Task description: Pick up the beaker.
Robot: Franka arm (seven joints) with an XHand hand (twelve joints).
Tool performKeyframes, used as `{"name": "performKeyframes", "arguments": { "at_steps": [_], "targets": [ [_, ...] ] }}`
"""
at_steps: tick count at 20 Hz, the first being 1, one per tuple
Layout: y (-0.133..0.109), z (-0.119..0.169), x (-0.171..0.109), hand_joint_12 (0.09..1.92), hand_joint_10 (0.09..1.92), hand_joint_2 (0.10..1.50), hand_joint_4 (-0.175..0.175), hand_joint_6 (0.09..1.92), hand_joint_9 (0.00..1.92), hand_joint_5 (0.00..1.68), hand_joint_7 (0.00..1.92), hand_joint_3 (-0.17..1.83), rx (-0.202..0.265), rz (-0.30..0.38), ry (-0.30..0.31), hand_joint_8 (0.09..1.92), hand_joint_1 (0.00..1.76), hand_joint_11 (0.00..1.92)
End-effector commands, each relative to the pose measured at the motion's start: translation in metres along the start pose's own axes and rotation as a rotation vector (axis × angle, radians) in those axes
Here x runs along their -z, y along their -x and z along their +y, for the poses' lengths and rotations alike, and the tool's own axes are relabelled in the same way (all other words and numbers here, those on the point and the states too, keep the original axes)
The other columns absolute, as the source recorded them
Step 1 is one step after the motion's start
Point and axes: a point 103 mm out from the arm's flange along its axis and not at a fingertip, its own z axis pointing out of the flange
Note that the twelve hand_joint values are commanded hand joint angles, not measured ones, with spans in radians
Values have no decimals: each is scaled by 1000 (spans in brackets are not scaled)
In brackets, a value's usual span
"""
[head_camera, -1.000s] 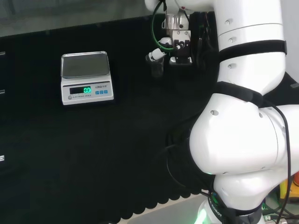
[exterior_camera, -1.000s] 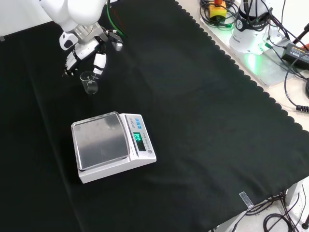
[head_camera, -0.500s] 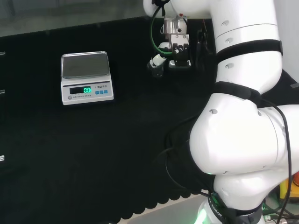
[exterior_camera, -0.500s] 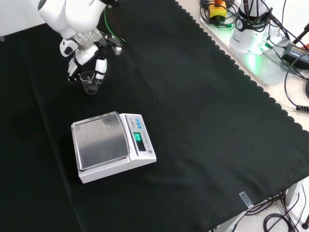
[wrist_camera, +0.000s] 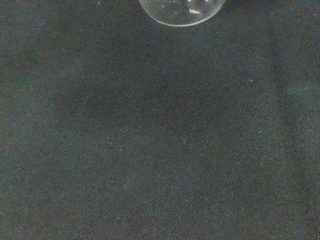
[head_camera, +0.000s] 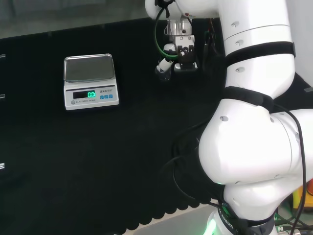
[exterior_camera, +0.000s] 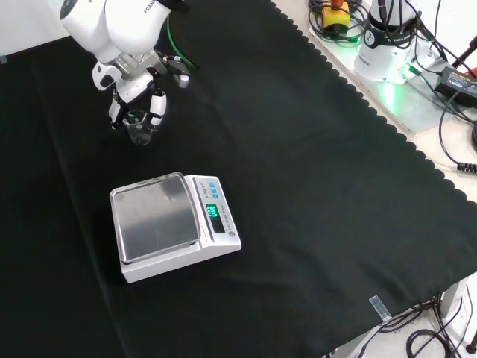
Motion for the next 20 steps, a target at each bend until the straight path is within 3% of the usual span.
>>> {"name": "performKeyframes", "arguments": {
  "at_steps": [1, 7, 15, 20],
  "targets": [
    [-5, -2, 8, 1059, 621, 903, -131, 87, 810, 579, 495, 424, -2, -23, 6, 728, 793, 942],
    [-13, -6, 21, 802, 449, 902, -174, 136, 1073, 654, 548, 470, -7, -48, 8, 746, 902, 1281],
    [-20, -12, 31, 766, 367, 886, -175, 252, 1192, 668, 646, 505, -19, -50, 6, 730, 934, 1319],
    [-20, -4, 15, 762, 325, 866, -175, 364, 1231, 649, 705, 523, -29, -29, -65, 727, 950, 1322]
  ]
}}
